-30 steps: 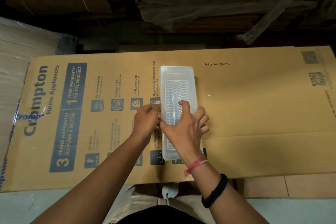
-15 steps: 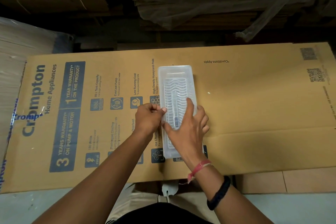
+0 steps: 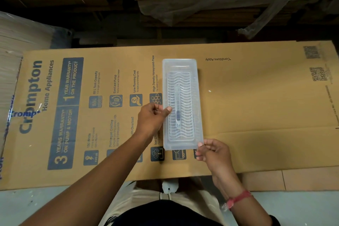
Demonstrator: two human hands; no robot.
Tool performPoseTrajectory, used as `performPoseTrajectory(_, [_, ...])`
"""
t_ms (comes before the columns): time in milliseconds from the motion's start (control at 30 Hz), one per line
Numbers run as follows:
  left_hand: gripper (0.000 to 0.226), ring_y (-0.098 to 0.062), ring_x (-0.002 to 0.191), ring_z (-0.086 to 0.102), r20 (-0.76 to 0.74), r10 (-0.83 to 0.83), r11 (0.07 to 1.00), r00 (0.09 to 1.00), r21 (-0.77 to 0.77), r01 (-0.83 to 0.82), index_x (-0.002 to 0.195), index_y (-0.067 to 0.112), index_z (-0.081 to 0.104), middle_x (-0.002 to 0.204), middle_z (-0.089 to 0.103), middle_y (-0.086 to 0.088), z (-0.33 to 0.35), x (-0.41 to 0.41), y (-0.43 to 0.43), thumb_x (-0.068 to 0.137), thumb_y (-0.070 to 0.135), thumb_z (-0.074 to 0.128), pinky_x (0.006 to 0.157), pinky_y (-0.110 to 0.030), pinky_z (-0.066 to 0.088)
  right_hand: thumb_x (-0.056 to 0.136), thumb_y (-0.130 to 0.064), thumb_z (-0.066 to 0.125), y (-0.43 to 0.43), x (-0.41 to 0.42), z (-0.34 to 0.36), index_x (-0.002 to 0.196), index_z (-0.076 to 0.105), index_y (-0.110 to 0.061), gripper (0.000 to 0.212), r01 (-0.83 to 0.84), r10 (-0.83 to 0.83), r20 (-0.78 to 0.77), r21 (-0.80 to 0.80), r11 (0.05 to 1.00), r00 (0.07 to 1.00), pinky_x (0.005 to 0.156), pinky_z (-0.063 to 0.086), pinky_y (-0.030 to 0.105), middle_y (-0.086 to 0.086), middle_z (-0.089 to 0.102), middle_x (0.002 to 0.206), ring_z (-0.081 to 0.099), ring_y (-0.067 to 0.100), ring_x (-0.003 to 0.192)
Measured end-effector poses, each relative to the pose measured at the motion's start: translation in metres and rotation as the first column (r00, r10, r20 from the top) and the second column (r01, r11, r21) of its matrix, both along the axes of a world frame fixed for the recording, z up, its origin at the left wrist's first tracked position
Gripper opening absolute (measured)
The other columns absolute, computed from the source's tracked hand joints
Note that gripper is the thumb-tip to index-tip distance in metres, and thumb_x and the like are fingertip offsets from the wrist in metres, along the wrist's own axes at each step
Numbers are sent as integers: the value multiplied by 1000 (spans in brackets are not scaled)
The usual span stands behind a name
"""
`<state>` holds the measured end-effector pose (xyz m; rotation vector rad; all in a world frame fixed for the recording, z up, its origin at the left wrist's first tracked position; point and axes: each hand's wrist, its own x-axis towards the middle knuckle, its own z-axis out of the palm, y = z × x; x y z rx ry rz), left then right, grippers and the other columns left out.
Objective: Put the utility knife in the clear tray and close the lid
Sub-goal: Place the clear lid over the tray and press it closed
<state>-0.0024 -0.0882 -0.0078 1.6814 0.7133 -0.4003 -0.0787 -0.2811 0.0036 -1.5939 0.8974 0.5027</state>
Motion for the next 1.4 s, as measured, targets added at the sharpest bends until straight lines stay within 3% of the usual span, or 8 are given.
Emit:
performPoseTrajectory(167, [37, -23, 59, 53, 43, -150, 977, 988, 160, 141, 75, 15, 53, 65, 53, -2, 0, -65, -12, 85, 48, 67, 56, -39, 46, 84, -3, 68, 0, 2, -6, 94, 65, -1, 11, 29, -29, -16, 5, 1000, 999, 67, 57, 36, 14, 68, 75, 62, 21, 61])
performPoseTrajectory(333, [29, -26, 55, 43, 98, -23, 1000, 995, -1, 24, 68, 34, 48, 62, 47, -6, -9, -85, -19, 77, 54, 65, 51, -46, 41, 86, -2, 66, -2, 1, -8, 92, 63, 0, 7, 10, -10, -12, 4, 1000, 1000, 63, 57, 35, 14, 66, 73, 60, 20, 59])
performPoseTrajectory(467, [32, -25, 59, 36, 97, 22, 994, 995, -106, -12, 70, 21, 44, 64, 41, -10, -17, -83, -18, 85, 29, 71, 54, -38, 34, 86, -1, 66, -4, 5, -6, 90, 62, 1, 6, -6, 7, -31, 26, 1000, 1000, 56, 55, 29, 14, 65, 71, 59, 19, 56])
performPoseTrajectory(633, [36, -21, 59, 43, 142, -60, 998, 988, -24, 64, 70, 16, 50, 62, 47, -8, -17, -77, -7, 85, 44, 66, 57, -37, 38, 88, -13, 65, -18, 38, 19, 96, 64, -8, 9, -88, 104, -148, 113, 990, 984, 65, 56, 33, 9, 71, 88, 67, 24, 79])
performPoseTrajectory(900, [50, -32, 73, 59, 315, 16, 972, 949, 217, -88, 87, -1, 57, 88, 66, -28, 5, 58, 13, 96, 48, 47, 70, -52, 53, 90, -18, 62, 5, 167, 31, 81, 64, -13, 11, -98, 108, 254, -52, 994, 961, 58, 47, 21, -1, 60, 72, 55, 11, 64])
performPoseTrajectory(1100, [42, -30, 77, 63, 242, 137, 969, 961, 170, -181, 83, 2, 63, 84, 67, -13, 5, 139, 2, 92, 42, 59, 83, -51, 56, 87, -21, 66, 29, 238, 1, 75, 56, -13, 18, -49, 55, 205, -38, 998, 977, 46, 40, 23, 3, 55, 66, 48, 14, 52])
performPoseTrajectory(1267, [38, -25, 83, 64, 210, 161, 962, 964, 186, -201, 71, 1, 62, 85, 70, -17, -6, 153, 0, 91, 32, 65, 79, -40, 53, 86, -16, 69, 37, 255, -15, 74, 58, -11, 17, 40, -38, 154, -8, 999, 987, 74, 57, 33, 4, 64, 78, 65, 21, 77])
performPoseTrajectory(1400, [44, -16, 63, 50, 136, 162, 966, 977, 180, -185, 60, 12, 43, 64, 50, 0, -10, 161, -1, 92, 33, 63, 66, -29, 39, 88, -15, 66, 40, 261, -22, 63, 43, -16, 33, 49, -46, 177, -15, 999, 983, 81, 55, 36, 2, 53, 72, 57, 21, 75])
